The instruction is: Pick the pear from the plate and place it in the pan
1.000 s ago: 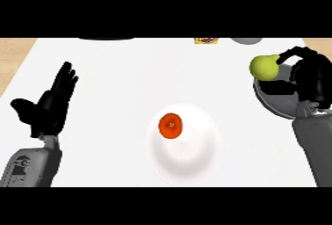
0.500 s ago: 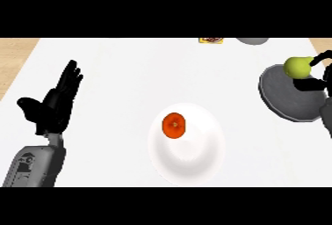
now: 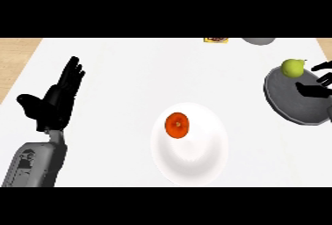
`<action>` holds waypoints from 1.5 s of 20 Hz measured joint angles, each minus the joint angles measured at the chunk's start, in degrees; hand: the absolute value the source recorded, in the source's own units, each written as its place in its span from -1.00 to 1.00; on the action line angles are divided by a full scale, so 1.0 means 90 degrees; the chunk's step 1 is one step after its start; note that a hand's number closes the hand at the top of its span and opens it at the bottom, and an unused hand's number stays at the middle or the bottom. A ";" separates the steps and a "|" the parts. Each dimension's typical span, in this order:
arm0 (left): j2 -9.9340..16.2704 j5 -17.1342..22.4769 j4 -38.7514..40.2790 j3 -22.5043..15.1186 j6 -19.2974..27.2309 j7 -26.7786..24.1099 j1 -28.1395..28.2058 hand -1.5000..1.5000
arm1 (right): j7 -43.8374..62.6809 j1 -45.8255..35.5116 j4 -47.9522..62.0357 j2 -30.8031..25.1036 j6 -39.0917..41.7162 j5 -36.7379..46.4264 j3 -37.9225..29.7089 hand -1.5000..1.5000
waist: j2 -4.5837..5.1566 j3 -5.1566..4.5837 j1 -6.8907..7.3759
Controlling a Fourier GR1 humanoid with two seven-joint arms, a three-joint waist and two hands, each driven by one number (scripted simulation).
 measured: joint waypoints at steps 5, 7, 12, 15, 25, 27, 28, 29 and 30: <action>-0.0091 -0.0055 0.0017 -0.0073 0.0050 0.0026 -0.0042 0.00 | -0.0557 -0.0121 0.0658 0.0002 0.0919 -0.0483 -0.0371 -1.00 | 0.0021 0.0009 0.0024; -0.0037 -0.0025 -0.0021 -0.0039 -0.0001 0.0055 -0.0022 0.00 | -0.0886 -0.0086 0.0865 -0.0011 0.0984 -0.0545 -0.0453 -1.00 | 0.0014 0.0005 0.0025; -0.0042 -0.0046 -0.0048 -0.0008 0.0031 0.0041 0.0071 0.00 | -0.1796 -0.0054 0.0947 -0.0034 0.0921 -0.1019 -0.0952 -1.00 | -0.0015 0.0003 -0.0039; 0.0012 -0.0009 -0.0080 0.0082 0.0038 0.0129 0.0081 0.00 | -0.2393 0.0084 0.0881 -0.0056 0.0987 -0.1470 -0.1379 -1.00 | -0.0051 -0.0003 -0.0129; 0.0064 -0.0034 -0.0128 0.0248 0.0072 0.0070 0.0411 0.00 | -0.3422 0.1104 0.0390 -0.0183 0.3106 -0.2653 -0.2018 -1.00 | -0.0192 -0.0040 -0.0450; 0.0041 -0.0067 -0.0072 0.0267 0.0119 0.0050 0.0382 0.00 | -0.3446 0.1404 0.0018 -0.0184 0.3520 -0.2820 -0.2010 -1.00 | -0.0215 -0.0049 -0.0517; 0.0061 -0.0064 -0.0053 0.0300 0.0120 0.0036 0.0395 0.00 | -0.3519 0.1625 -0.0150 -0.0225 0.3749 -0.2904 -0.2026 -1.00 | -0.0226 -0.0053 -0.0556; 0.0099 -0.0040 -0.0092 0.0334 0.0088 0.0049 0.0433 0.00 | -0.3550 0.1859 -0.0380 -0.0191 0.3883 -0.2975 -0.2019 -1.00 | -0.0235 -0.0057 -0.0571; 0.0128 -0.0040 -0.0174 0.0350 0.0094 0.0110 0.0458 0.00 | -0.3556 0.2089 -0.0610 -0.0169 0.4027 -0.3062 -0.2031 -1.00 | -0.0244 -0.0059 -0.0588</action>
